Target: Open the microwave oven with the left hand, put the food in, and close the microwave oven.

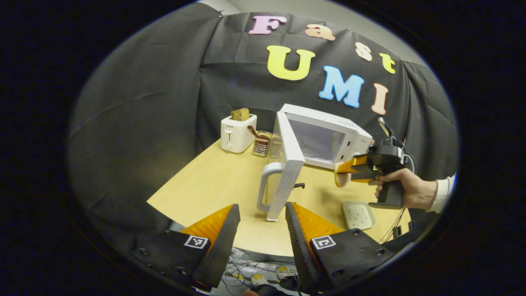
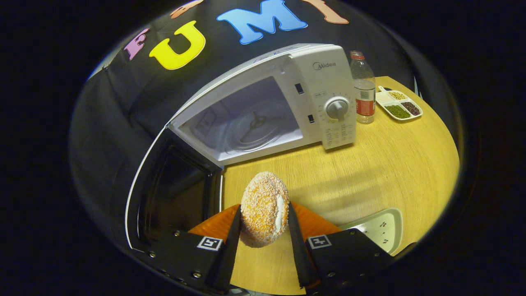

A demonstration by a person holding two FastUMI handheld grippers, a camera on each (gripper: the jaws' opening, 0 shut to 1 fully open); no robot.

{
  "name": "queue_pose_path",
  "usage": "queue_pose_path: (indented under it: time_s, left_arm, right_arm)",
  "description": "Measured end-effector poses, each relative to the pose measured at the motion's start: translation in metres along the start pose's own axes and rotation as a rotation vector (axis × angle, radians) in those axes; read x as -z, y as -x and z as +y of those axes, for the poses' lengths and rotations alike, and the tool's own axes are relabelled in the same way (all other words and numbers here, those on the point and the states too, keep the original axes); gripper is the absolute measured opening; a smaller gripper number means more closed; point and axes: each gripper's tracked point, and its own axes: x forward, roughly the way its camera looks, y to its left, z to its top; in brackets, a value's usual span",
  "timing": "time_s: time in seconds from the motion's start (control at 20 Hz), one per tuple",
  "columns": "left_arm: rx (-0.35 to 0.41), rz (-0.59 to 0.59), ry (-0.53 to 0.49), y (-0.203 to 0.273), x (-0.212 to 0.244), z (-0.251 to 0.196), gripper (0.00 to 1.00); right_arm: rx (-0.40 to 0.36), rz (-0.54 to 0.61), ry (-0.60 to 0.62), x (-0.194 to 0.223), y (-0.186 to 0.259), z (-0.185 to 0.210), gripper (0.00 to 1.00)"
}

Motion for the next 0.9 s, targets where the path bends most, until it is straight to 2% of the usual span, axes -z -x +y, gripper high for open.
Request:
queue_pose_path:
  time_s: [0.05, 0.25, 0.35, 0.4, 0.6, 0.65, 0.8, 0.85, 0.9]
  left_arm:
    - [-0.007, 0.000, 0.000, 0.003, -0.001, 0.000, 0.76]
    - [-0.032, 0.022, 0.000, 0.014, 0.004, 0.005, 0.76]
    - [-0.047, 0.038, 0.000, 0.015, 0.008, 0.009, 0.74]
    - [-0.054, 0.045, 0.002, 0.015, 0.009, 0.011, 0.76]
    - [-0.077, 0.065, 0.021, 0.017, 0.005, 0.017, 0.76]
    - [-0.083, 0.074, 0.022, 0.016, 0.006, 0.019, 0.74]
    - [-0.093, 0.101, 0.005, 0.016, 0.002, 0.023, 0.77]
    - [-0.094, 0.113, -0.005, 0.014, 0.003, 0.025, 0.76]
    - [-0.097, 0.123, -0.014, 0.013, 0.003, 0.027, 0.71]
  right_arm:
    - [-0.011, -0.009, -0.027, -0.007, -0.009, 0.009, 0.60]
    - [-0.068, -0.056, -0.147, -0.034, -0.047, 0.040, 0.61]
    - [-0.066, -0.083, -0.191, -0.047, -0.061, 0.048, 0.61]
    - [-0.062, -0.101, -0.208, -0.055, -0.068, 0.050, 0.60]
    - [-0.066, -0.146, -0.265, -0.077, -0.098, 0.056, 0.60]
    - [-0.062, -0.164, -0.286, -0.083, -0.106, 0.056, 0.60]
    - [-0.078, -0.207, -0.310, -0.097, -0.127, 0.060, 0.60]
    - [-0.078, -0.220, -0.305, -0.100, -0.133, 0.061, 0.60]
    - [-0.079, -0.240, -0.301, -0.104, -0.139, 0.061, 0.60]
